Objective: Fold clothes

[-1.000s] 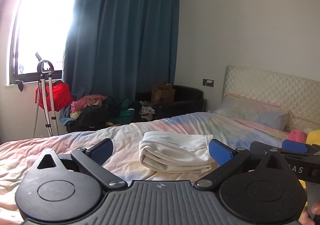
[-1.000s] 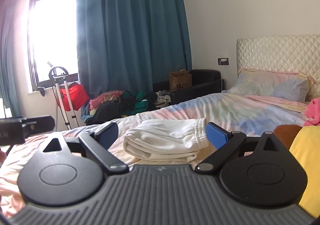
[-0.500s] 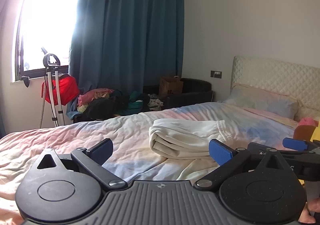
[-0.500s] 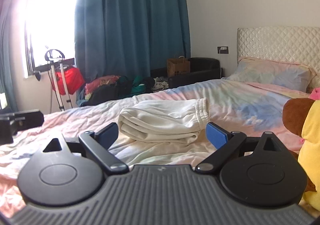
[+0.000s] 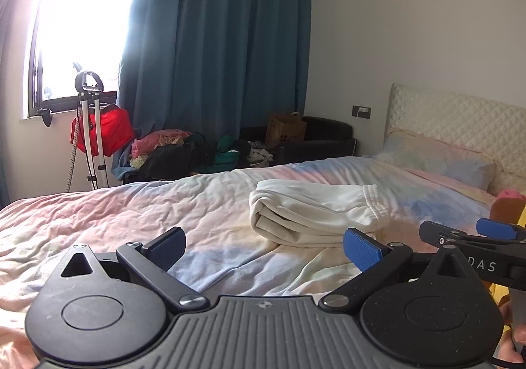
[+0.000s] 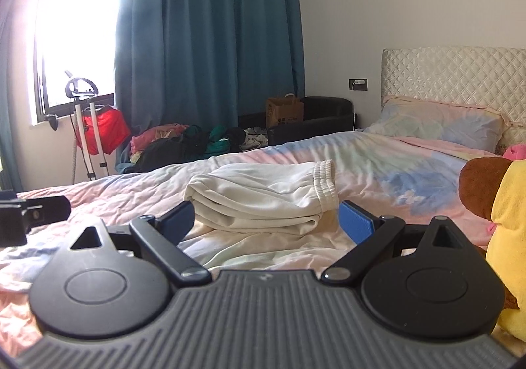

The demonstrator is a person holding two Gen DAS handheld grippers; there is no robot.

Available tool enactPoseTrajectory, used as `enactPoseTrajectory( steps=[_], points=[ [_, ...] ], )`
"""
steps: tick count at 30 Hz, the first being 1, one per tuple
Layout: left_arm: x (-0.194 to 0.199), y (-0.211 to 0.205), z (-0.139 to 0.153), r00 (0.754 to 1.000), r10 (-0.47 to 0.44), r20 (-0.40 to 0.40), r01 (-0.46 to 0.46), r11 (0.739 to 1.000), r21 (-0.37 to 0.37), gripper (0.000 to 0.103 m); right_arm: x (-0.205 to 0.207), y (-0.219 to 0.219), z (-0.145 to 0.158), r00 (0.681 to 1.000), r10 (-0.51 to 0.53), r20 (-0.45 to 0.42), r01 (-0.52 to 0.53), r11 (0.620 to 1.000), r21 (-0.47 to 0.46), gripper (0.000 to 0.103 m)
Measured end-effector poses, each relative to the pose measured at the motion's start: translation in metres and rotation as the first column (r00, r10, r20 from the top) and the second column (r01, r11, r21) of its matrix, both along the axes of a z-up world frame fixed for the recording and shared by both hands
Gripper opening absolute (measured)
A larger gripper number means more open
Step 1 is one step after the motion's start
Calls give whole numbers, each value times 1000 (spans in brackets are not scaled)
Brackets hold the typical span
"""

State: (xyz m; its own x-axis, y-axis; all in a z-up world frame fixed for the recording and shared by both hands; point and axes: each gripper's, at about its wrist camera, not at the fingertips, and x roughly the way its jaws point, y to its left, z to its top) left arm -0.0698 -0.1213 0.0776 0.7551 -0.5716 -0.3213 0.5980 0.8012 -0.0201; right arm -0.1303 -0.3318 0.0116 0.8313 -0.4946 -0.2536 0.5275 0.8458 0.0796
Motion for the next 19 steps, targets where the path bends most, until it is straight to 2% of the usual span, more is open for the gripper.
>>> enactPoseTrajectory(
  steps=[19],
  points=[
    [-3,1,1,1000,5,1,-5,1000,12,103,2,0,0,1000,0,-13,0,1000,1,96]
  ],
)
